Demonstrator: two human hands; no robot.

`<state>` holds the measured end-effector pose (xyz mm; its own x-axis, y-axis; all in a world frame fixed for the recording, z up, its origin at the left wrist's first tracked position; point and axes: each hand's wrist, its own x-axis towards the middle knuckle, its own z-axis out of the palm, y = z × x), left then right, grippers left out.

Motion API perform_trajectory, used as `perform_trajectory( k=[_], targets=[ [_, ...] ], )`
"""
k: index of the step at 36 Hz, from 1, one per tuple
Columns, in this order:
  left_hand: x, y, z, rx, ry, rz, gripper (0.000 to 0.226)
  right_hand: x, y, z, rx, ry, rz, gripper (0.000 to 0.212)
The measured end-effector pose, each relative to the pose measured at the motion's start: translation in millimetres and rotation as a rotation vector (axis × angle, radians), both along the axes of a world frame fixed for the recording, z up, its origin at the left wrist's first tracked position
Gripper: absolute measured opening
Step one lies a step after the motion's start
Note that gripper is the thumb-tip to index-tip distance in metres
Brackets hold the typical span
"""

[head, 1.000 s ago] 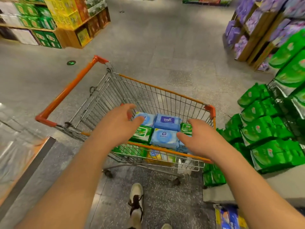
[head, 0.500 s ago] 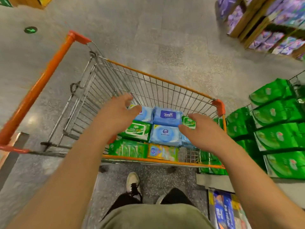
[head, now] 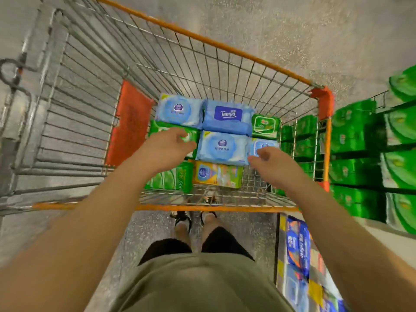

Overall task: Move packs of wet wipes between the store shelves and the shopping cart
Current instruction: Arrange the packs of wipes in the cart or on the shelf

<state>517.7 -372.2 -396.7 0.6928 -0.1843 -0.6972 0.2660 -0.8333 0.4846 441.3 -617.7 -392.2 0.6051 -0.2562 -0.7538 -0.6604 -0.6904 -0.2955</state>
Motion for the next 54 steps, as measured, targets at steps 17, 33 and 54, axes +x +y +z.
perform_trajectory(
  k=[17,33,54],
  targets=[
    [28,-77,-127,-0.102,0.196,0.448,0.041,48,-44,-133,0.122,-0.106,-0.419,0.06],
    [48,-72,-167,-0.085,-0.022,0.32,0.026,87,-21,-174,-0.052,-0.402,-0.191,0.061],
    [19,78,-195,0.469,0.231,-0.746,0.134,19,118,-246,0.619,0.291,-0.154,0.126]
  ],
)
